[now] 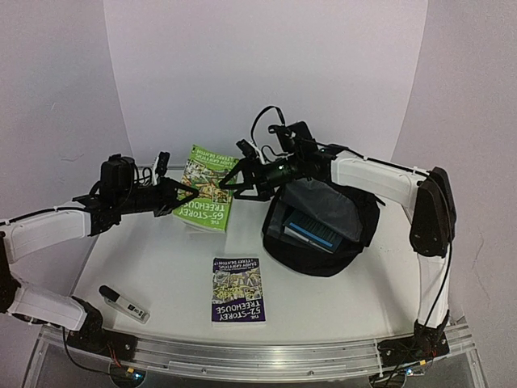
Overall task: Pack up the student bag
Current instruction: Pick up the book from the center of the board.
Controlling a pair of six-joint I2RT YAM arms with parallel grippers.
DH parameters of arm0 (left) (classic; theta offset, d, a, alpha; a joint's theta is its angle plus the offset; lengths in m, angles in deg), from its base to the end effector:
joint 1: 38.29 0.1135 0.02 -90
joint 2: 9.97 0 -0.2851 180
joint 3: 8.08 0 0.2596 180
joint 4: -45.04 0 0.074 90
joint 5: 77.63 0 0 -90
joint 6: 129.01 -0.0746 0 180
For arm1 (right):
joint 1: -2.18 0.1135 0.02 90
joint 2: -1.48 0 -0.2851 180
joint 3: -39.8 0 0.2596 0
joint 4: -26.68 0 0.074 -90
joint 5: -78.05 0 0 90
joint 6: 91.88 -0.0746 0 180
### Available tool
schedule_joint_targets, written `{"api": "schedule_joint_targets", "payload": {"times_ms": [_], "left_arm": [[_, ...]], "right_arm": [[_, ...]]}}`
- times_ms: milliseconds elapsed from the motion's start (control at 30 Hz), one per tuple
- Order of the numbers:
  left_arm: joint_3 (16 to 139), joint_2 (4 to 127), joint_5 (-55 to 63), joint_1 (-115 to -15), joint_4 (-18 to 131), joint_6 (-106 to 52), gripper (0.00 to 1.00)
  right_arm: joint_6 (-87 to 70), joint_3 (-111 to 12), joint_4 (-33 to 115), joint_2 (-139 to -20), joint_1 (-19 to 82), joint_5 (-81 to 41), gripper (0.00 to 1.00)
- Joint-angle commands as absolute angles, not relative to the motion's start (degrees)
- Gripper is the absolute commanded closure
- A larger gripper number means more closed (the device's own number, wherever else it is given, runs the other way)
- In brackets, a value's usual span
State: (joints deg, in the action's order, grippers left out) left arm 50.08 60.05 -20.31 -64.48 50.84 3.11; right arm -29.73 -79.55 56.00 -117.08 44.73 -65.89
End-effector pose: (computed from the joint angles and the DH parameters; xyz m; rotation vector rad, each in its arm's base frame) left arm 0.2577 -0.1716 0.2866 0.1485 2.0556 -1.3161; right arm 0.3419 0.3957 0.3112 -0.9433 2.1005 1.6718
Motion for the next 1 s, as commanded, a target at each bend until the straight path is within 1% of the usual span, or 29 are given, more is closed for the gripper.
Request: {"api": "schedule_joint_targets", "payload": {"times_ms": [0, 133, 233, 300, 367, 400, 433, 500, 567, 600, 633, 700, 733, 800, 867, 933, 967], "left_arm": [[52.83, 58.04, -26.28, -66.54, 38.50, 3.51, 1.00], [53.56, 59.45, -27.18, -67.65, 37.53, 3.76, 1.00], [52.80, 59.22, -28.42, -68.14, 34.24, 4.20, 1.00], [54.00, 58.83, -27.25, -68.26, 37.62, 3.47, 1.00], [54.99, 59.46, -27.82, -68.54, 38.70, 3.14, 1.00], [54.93, 59.86, -28.47, -68.85, 37.82, 3.61, 1.00], [54.94, 60.39, -28.76, -69.03, 37.37, 4.06, 0.98], [55.34, 60.90, -27.74, -69.31, 38.26, 4.55, 0.91], [54.90, 59.64, -23.61, -69.32, 39.63, 4.67, 0.82], [54.45, 58.52, -21.49, -69.32, 40.53, 4.73, 0.73], [54.22, 57.47, -18.17, -69.32, 41.94, 5.01, 0.67], [54.08, 55.36, -12.36, -69.32, 45.08, 5.47, 0.42], [53.93, 54.33, -9.82, -69.29, 46.28, 5.98, 0.32], [52.74, 52.15, -5.63, -69.26, 46.45, 7.77, 0.18], [50.38, 51.32, -4.55, -69.33, 43.53, 10.53, 0.07], [47.95, 52.54, -6.74, -69.32, 36.89, 14.13, 0.01], [46.95, 53.93, -8.34, -69.43, 33.49, 15.55, 0.00]], "right_arm": [[-33.29, -77.17, 52.46, -115.25, 45.15, -67.59, 0.03], [-35.19, -76.05, 51.07, -114.76, 45.15, -66.93, 0.09], [-35.65, -75.44, 50.33, -114.38, 45.13, -66.03, 0.10], [-35.47, -74.79, 50.14, -113.87, 44.91, -66.20, 0.12], [-35.84, -74.62, 49.60, -113.28, 44.90, -66.85, 0.18], [-36.23, -74.71, 49.10, -113.02, 44.91, -67.21, 0.23], [-36.81, -74.97, 48.55, -112.78, 44.89, -67.45, 0.31], [-37.33, -75.54, 48.15, -112.08, 44.89, -67.59, 0.47], [-37.67, -75.45, 48.04, -110.77, 44.40, -67.58, 0.64], [-37.93, -75.12, 47.94, -109.83, 44.00, -67.52, 0.72], [-38.13, -74.71, 47.84, -108.79, 43.61, -67.20, 0.79], [-38.51, -73.94, 47.64, -106.87, 42.32, -66.12, 0.93], [-38.80, -73.66, 47.43, -106.00, 41.28, -65.65, 0.98], [-39.67, -73.30, 46.75, -104.44, 39.07, -64.97, 1.00], [-41.38, -72.87, 45.18, -103.16, 37.12, -64.41, 1.00], [-44.67, -71.81, 41.55, -102.22, 35.66, -64.39, 1.00], [-46.31, -71.39, 39.24, -101.89, 35.10, -64.24, 1.00]]}}
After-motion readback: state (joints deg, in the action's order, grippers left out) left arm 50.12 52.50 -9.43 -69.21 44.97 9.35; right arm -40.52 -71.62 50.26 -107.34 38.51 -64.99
